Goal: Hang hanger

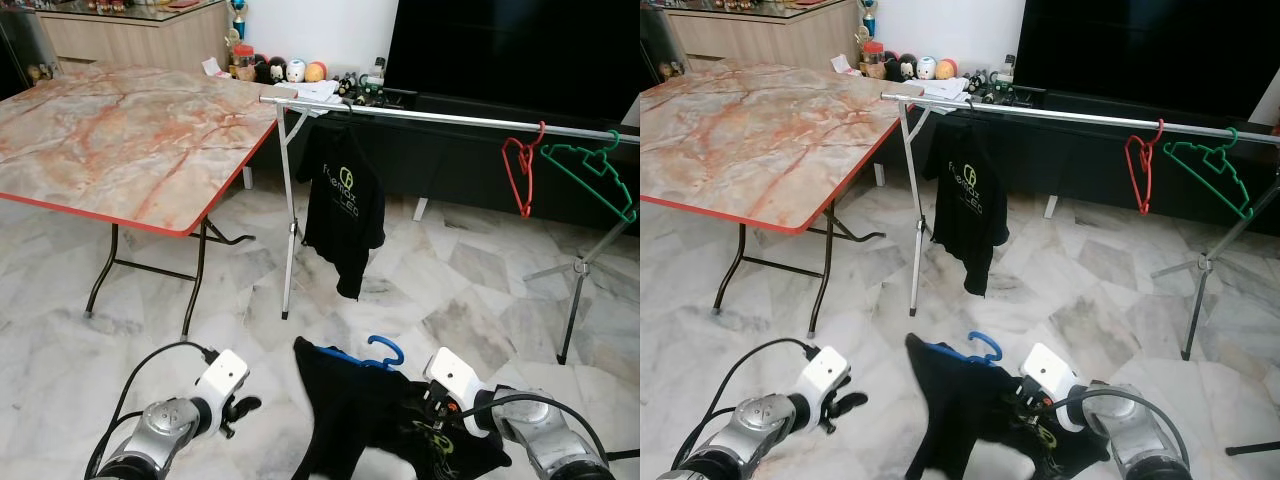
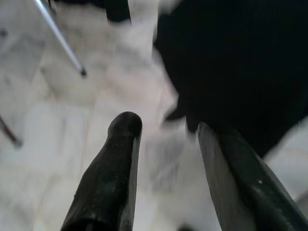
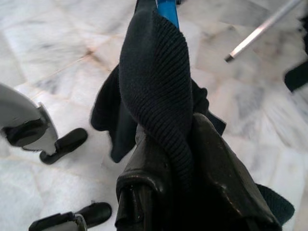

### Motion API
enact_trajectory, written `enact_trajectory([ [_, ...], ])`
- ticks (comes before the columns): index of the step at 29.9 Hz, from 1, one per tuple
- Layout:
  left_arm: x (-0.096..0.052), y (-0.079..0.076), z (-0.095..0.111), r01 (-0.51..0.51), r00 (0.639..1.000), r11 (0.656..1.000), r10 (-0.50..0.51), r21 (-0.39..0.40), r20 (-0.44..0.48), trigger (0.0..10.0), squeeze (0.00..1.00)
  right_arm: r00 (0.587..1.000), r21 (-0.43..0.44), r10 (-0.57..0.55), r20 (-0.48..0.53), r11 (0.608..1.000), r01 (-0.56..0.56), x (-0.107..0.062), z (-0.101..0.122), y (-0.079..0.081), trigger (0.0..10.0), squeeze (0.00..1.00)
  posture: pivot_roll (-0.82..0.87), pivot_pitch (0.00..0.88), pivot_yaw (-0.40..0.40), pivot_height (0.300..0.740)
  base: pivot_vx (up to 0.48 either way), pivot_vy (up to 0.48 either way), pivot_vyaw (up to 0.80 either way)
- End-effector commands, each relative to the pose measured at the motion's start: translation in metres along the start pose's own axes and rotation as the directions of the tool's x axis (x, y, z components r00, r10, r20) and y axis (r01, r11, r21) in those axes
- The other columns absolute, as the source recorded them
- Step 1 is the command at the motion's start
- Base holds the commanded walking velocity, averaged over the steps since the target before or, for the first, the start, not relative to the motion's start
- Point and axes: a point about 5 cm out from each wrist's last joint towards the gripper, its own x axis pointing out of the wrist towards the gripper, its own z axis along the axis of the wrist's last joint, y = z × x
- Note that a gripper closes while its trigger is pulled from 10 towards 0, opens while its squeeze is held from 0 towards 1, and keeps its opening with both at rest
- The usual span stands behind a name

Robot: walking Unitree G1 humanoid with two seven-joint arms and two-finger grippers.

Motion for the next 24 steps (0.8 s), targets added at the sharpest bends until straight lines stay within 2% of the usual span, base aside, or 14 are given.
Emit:
enact_trajectory([
  [1, 0.002, 0.000, 0.012, 0.026, 0.998, 1.000, -0.027, 0.007, 0.062, 10.0, 0.00, 0.999, -0.046, 0.044, 0.014, 0.998, -0.043, -0.002, 0.003, 0.003, 10.0, 0.00, 0.08, 0.039, -0.045, 0.740, 0.000, 0.000, 0.00],
  [2, 0.002, 0.000, 0.012, 0.026, 0.998, 1.000, -0.027, 0.007, 0.062, 10.0, 0.00, 0.999, -0.046, 0.044, 0.014, 0.998, -0.043, -0.002, 0.003, 0.003, 10.0, 0.00, 0.08, 0.039, -0.045, 0.740, 0.000, 0.000, 0.00],
  [4, 0.004, -0.008, 0.016, 0.115, 0.991, 0.991, -0.120, 0.075, 0.060, 10.0, 0.00, 0.992, -0.071, 0.124, 0.023, 0.990, -0.122, 0.000, 0.004, 0.013, 10.0, 0.00, 0.08, 0.038, -0.043, 0.740, 0.000, 0.000, 0.00],
  [12, 0.004, -0.013, 0.017, 0.177, 0.982, 0.970, -0.186, 0.165, 0.039, 10.0, 0.00, 0.989, -0.077, 0.146, 0.028, 0.987, -0.144, 0.003, 0.004, 0.018, 10.0, 0.00, 0.08, 0.031, -0.035, 0.740, 0.000, 0.000, 0.00],
  [18, 0.002, -0.019, 0.009, 0.263, 0.964, 0.946, -0.266, 0.188, -0.011, 10.0, 0.00, 0.988, -0.082, 0.149, 0.033, 0.986, -0.146, 0.002, 0.005, 0.018, 10.0, 0.00, 0.08, 0.027, -0.033, 0.740, 0.000, 0.000, 0.00],
  [24, 0.002, -0.021, 0.006, 0.261, 0.965, 0.941, -0.260, 0.214, -0.032, 10.0, 0.00, 0.986, -0.086, 0.162, 0.040, 0.984, -0.158, 0.002, 0.007, 0.019, 10.0, 0.00, 0.08, 0.023, -0.030, 0.740, 0.000, 0.000, 0.00],
])
